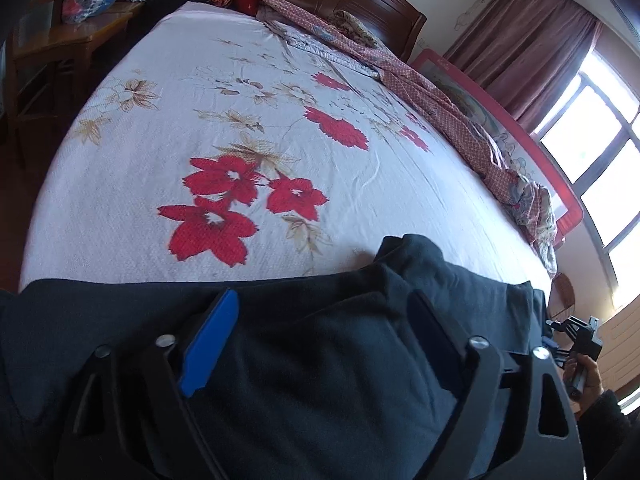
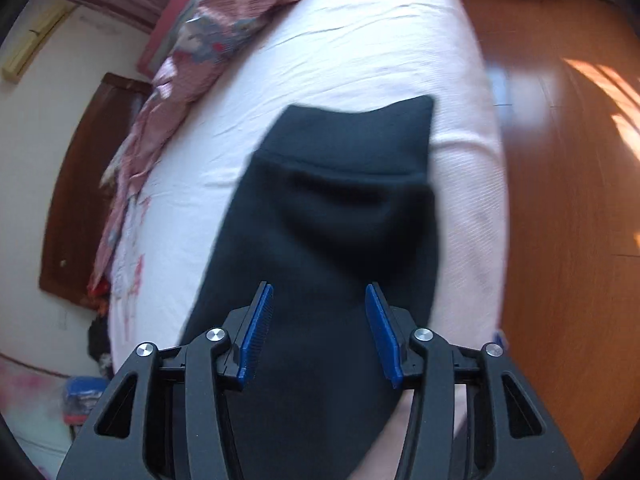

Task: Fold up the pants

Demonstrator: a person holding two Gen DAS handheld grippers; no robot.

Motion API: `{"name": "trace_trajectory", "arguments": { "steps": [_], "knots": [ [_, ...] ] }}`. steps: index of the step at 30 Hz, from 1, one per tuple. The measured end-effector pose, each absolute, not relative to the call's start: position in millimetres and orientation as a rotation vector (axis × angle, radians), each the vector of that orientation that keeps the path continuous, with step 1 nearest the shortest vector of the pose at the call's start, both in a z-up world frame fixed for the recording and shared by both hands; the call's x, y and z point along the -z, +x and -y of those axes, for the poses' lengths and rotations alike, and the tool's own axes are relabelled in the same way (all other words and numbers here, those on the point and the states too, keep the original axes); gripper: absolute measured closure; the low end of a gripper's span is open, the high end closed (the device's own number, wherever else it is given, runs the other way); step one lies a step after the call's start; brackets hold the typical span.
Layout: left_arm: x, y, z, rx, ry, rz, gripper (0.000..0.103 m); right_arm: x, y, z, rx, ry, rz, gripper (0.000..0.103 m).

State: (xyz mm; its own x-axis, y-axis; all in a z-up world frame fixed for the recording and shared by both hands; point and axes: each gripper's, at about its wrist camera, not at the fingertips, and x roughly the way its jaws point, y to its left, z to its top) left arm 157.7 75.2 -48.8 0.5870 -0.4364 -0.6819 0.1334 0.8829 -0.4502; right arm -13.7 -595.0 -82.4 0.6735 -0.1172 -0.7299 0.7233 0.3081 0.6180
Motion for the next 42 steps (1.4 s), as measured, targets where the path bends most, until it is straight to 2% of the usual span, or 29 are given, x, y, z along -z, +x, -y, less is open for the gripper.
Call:
{"name": "trace_trajectory", "arguments": {
  "steps": [1,2,3,4,5,7,8,12,20,23,25,26,27,30,31,32,33,34,36,42],
  "knots": [
    [51.5,155.4,-86.5,0.325,-0.412,-0.881,0.057,84.6,-17.0,599.0,0.594,1.168,-0.637,0.097],
    [53.9,155.1,-99.7,0.310,-0.472,-0.884,0.065,78.6,-12.9,597.1,0.586,1.123,-0.659,0.097],
    [54.7,156.4,-106.0,0.283,-0.489,-0.901,0.082,69.9,-7.2,591.3,0.579,1.049,-0.689,0.096],
    [52.2,157.1,-105.1,0.261,-0.468,-0.919,0.080,63.7,-3.3,585.6,0.560,1.008,-0.708,0.095],
    [46.8,156.6,-98.8,0.249,-0.428,-0.927,0.072,58.8,-1.9,579.9,0.541,1.009,-0.711,0.095],
    [29.9,153.4,-79.0,0.248,-0.344,-0.914,0.015,50.4,-2.7,568.0,0.455,1.075,-0.653,0.095],
    [19.6,149.6,-70.2,0.252,-0.329,-0.883,0.008,47.4,-3.4,560.8,0.421,1.091,-0.648,0.095],
    [-9.3,146.5,-11.4,0.408,-0.310,-0.825,0.002,43.7,4.9,527.8,0.323,1.083,-0.710,0.095],
    [6.0,161.8,145.4,0.781,-0.179,-0.891,0.002,62.8,-1.2,496.8,0.284,1.122,-0.803,0.095],
    [34.1,183.9,132.9,0.603,-0.032,-0.932,0.004,64.8,-8.3,502.8,0.317,1.102,-0.817,0.095],
    [45.6,203.4,85.0,0.591,-0.141,-0.934,0.054,68.0,-27.3,515.2,0.371,1.075,-0.807,0.095],
    [45.4,212.2,64.8,0.550,-0.216,-0.951,0.073,68.9,-32.2,521.9,0.399,1.068,-0.799,0.095],
    [48.4,219.4,51.3,0.497,-0.209,-0.985,0.100,69.0,-37.6,529.0,0.424,1.064,-0.787,0.095],
    [49.9,219.4,40.5,0.545,-0.259,-1.020,0.101,70.4,-52.5,552.4,0.464,1.110,-0.685,0.094],
    [44.7,213.5,46.4,0.546,-0.230,-1.012,0.089,71.4,-57.0,560.9,0.495,1.130,-0.660,0.089],
    [40.5,208.2,51.6,0.569,-0.221,-1.009,0.076,72.8,-60.2,569.1,0.499,1.161,-0.626,0.067],
    [34.9,203.1,56.2,0.610,-0.235,-1.006,0.036,74.0,-62.2,578.4,0.504,1.191,-0.592,0.048],
    [25.4,195.2,62.3,0.625,-0.228,-0.994,0.004,73.4,-61.2,585.4,0.509,1.200,-0.566,0.047],
    [7.1,181.8,71.0,0.600,-0.159,-0.956,0.002,72.1,-51.0,595.4,0.485,1.186,-0.556,0.047],
    [-22.5,156.0,57.2,0.627,-0.144,-0.999,0.002,90.7,-27.1,606.6,0.529,1.235,-0.562,0.045]
  ]
}}
